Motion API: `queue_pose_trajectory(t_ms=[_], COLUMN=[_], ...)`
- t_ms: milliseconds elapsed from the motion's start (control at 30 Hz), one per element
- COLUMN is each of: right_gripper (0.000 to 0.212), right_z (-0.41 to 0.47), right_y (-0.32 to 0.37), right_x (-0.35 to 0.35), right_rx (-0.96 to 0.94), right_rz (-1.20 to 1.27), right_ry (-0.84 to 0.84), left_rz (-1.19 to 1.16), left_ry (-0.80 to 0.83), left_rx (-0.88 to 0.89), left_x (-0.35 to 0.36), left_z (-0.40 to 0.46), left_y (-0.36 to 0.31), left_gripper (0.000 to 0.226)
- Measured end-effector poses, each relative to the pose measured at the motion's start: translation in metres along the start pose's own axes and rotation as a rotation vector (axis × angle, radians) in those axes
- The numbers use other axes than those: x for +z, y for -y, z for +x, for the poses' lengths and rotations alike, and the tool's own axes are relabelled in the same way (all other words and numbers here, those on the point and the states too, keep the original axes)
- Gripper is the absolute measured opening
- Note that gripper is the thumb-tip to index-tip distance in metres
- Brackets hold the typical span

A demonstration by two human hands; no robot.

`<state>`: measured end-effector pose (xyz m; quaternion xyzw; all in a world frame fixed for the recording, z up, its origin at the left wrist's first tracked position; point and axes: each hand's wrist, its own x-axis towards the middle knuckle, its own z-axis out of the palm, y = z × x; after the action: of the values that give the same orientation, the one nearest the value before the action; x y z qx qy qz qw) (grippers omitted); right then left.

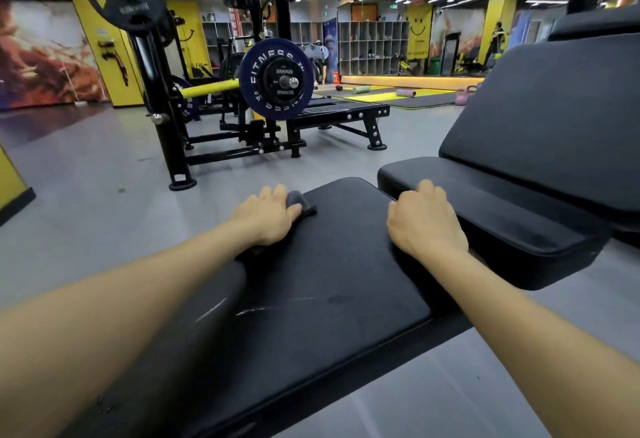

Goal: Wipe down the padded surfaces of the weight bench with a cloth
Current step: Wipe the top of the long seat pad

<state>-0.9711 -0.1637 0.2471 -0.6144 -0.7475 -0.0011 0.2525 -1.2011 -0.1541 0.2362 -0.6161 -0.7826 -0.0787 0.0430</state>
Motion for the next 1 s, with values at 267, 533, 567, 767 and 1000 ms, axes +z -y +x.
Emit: queue_pose_trajectory(t_ms=[267, 533, 567, 767, 1000], right_gripper=[0.029, 0.038, 0.038, 0.032, 0.028], right_z=[0.003, 0.005, 0.005, -0.016, -0.074], right_y=[0.001, 0.001, 0.002, -0.005, -0.056], right_x=[0.002, -0.002, -0.003, -0.020, -0.038], right_rx=[0.018, 0.061, 0.064, 0.057, -0.087], right_rz=[-0.009, 0.055, 0.061, 0.096, 0.211], right_ry=[0.012, 0.061, 0.067, 0.074, -0.040], left_rz=[-0.044, -0.064, -0.061, -0.057, -0.055], left_ry=[-0.040, 0.017, 0.005, 0.023, -0.004], left_rx=[-0.100, 0.304, 0.343, 0.076, 0.230], left_x=[0.004, -0.016, -0.017, -0.014, -0.024], left_z=[0.016, -0.090, -0.097, -0.061, -0.119], left_y=[0.001, -0.050, -0.052, -0.038, -0.097], left_gripper=[0.047, 0.027, 0.027, 0.046, 0.038])
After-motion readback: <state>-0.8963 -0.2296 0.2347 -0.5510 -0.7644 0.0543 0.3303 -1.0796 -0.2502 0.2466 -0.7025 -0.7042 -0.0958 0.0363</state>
